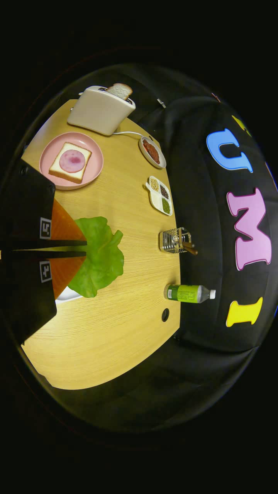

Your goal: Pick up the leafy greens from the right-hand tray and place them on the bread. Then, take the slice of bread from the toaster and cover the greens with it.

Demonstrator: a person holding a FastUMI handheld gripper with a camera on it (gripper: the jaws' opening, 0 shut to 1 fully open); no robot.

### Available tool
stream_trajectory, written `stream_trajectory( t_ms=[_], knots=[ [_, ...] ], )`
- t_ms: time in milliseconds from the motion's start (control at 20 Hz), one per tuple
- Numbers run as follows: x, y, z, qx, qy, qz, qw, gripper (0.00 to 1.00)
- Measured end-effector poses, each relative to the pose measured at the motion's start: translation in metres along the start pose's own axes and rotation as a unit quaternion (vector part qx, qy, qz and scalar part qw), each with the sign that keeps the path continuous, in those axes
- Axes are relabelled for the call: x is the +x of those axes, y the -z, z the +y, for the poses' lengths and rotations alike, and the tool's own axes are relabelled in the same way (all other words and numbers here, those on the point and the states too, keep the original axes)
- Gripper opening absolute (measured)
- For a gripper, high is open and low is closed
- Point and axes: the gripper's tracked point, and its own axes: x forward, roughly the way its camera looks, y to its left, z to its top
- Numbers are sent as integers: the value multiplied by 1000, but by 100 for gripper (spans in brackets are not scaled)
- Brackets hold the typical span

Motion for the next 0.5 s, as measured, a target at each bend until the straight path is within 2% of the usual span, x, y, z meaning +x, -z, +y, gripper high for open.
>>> stream_trajectory(
  t_ms=[300, 500],
  knots=[
    [-26, -33, 54, -31, -40, -27, 998, 6],
    [-37, -39, 102, -50, -76, -32, 995, 6]
  ],
)
